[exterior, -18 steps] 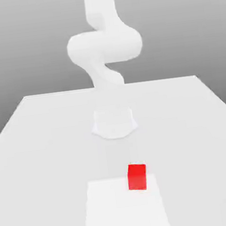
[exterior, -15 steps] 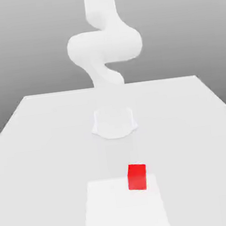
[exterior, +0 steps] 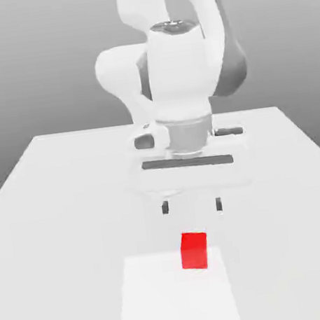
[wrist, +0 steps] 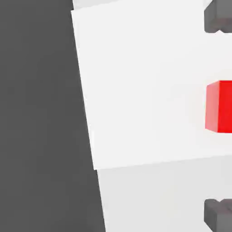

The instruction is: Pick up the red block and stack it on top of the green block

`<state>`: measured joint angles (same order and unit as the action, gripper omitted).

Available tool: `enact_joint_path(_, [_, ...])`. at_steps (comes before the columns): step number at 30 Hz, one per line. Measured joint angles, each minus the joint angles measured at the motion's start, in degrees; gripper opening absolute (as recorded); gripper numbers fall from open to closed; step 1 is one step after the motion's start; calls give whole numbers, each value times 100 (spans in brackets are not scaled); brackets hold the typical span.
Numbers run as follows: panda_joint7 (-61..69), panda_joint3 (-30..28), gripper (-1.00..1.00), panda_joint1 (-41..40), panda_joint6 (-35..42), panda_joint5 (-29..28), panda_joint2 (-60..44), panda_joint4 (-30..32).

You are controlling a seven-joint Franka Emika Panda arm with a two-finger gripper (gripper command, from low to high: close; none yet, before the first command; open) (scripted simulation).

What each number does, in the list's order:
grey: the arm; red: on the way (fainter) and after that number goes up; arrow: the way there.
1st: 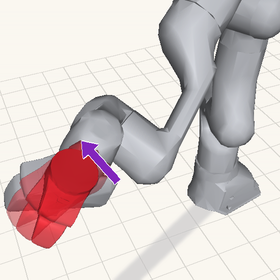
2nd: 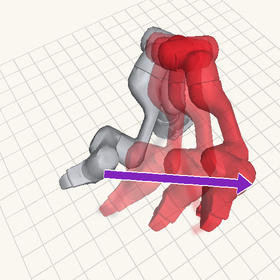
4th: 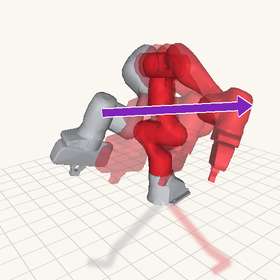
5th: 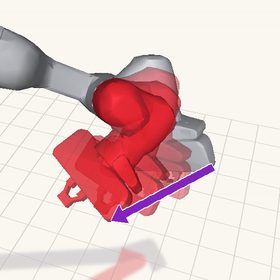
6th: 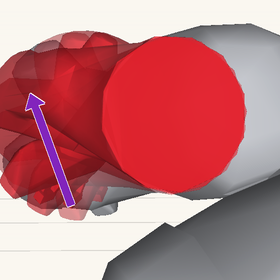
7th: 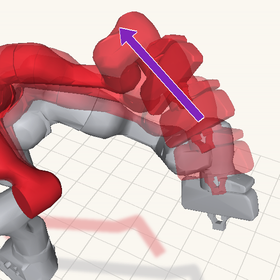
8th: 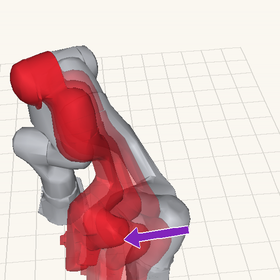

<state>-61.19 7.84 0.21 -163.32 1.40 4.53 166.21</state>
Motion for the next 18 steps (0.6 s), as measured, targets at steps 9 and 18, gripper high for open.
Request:
enact_joint_path(9, [-513,-493,-100,343,-1171,-641,-1410,-77])
enact_joint_path(18, [-211,-346,-100,325,-462,-212,-576,44])
